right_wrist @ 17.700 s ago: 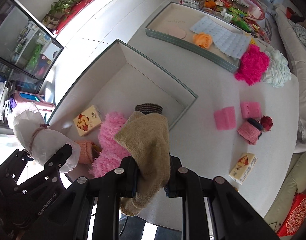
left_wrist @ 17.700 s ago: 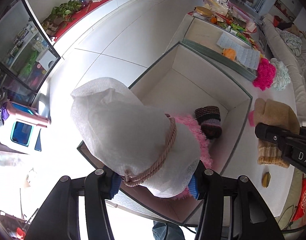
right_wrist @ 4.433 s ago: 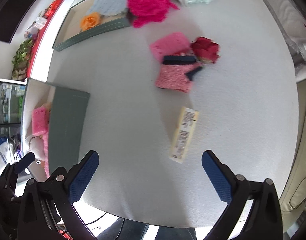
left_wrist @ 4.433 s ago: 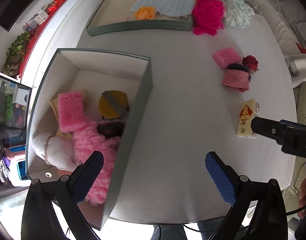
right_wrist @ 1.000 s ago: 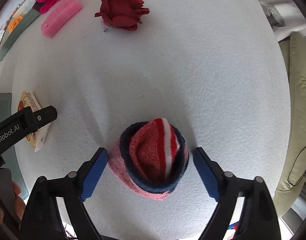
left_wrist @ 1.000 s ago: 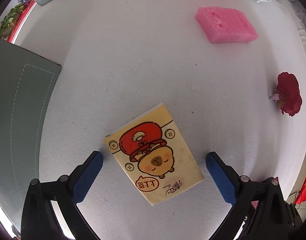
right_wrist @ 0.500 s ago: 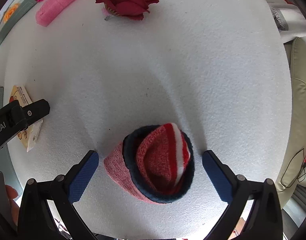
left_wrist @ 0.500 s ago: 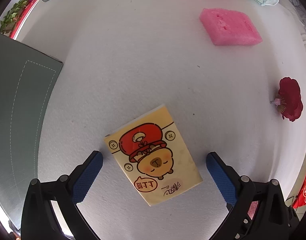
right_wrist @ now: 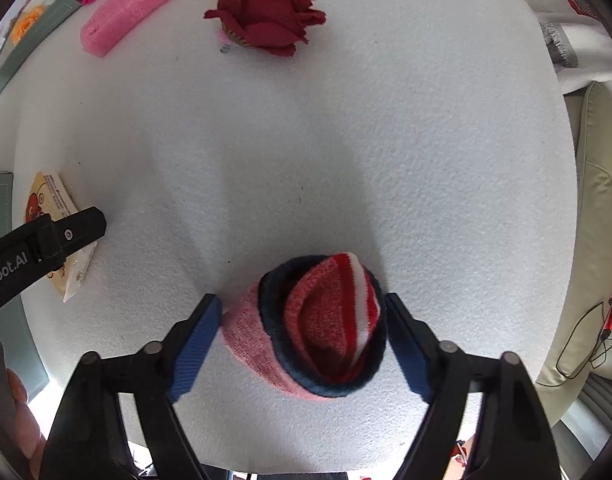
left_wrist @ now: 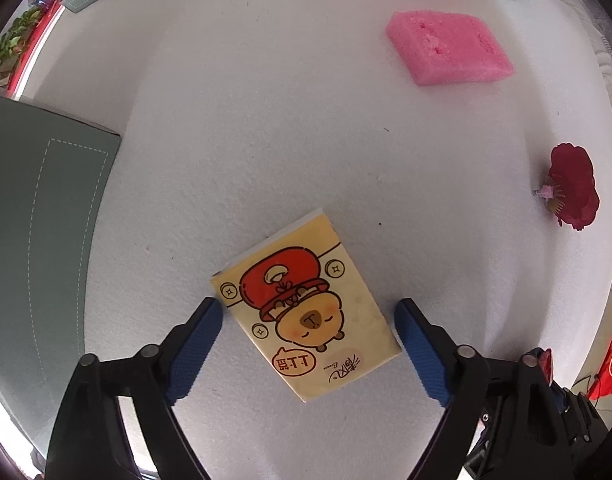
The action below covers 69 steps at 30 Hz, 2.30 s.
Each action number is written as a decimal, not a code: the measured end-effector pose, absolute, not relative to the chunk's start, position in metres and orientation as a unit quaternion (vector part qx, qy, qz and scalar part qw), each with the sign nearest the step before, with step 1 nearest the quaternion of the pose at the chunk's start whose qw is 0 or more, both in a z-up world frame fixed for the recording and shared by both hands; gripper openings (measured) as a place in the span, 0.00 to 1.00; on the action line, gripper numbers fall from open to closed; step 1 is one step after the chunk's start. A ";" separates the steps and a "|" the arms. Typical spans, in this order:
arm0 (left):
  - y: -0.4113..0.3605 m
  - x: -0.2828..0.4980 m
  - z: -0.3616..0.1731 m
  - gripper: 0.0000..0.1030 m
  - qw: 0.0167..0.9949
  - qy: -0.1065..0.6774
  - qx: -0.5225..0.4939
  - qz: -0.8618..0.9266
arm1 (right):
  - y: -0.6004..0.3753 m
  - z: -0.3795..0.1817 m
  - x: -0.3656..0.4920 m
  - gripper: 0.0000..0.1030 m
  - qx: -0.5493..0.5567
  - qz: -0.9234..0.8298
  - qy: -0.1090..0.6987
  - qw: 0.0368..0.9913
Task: Organize soft objects
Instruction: 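Grasp the pink-and-navy knit hat with the right tool while the left tool grasps the yellow tissue pack, then carry the yellow tissue pack and knit hat with both tools over the box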
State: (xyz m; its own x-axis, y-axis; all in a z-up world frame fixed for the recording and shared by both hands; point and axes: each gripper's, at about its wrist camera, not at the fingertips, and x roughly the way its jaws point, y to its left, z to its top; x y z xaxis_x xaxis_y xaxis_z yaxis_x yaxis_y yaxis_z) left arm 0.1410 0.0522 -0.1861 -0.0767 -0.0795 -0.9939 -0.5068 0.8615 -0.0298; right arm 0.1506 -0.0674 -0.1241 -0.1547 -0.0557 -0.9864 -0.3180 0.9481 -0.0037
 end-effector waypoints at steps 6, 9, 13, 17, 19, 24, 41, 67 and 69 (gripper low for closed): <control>0.052 0.138 -0.182 0.61 0.661 0.719 -0.172 0.126 | -0.062 -0.118 0.152 0.34 -0.145 0.115 0.742 0.644; 0.051 0.127 -0.181 0.61 0.663 0.726 -0.144 0.110 | -0.063 -0.117 0.150 0.33 -0.154 0.119 0.745 0.638; 0.040 0.102 -0.176 0.59 0.674 0.730 -0.090 0.071 | -0.069 -0.114 0.141 0.33 -0.158 0.124 0.749 0.632; 0.029 0.073 -0.171 0.56 0.675 0.735 -0.054 0.036 | -0.074 -0.113 0.126 0.33 -0.162 0.126 0.756 0.622; 0.025 0.059 -0.167 0.55 0.676 0.735 -0.048 0.021 | -0.076 -0.111 0.118 0.33 -0.166 0.127 0.757 0.619; 0.025 0.031 -0.156 0.53 0.678 0.733 -0.047 -0.004 | -0.075 -0.104 0.105 0.33 -0.167 0.132 0.762 0.611; 0.090 -0.013 -0.101 0.53 0.720 0.686 -0.097 -0.021 | -0.076 -0.064 0.097 0.33 -0.148 0.125 0.744 0.639; 0.033 -0.007 -0.158 0.52 0.685 0.726 -0.021 -0.061 | -0.115 -0.052 0.085 0.33 -0.192 0.103 0.727 0.651; 0.038 -0.009 -0.146 0.52 0.693 0.717 -0.039 -0.060 | -0.111 -0.053 0.081 0.33 -0.198 0.111 0.724 0.651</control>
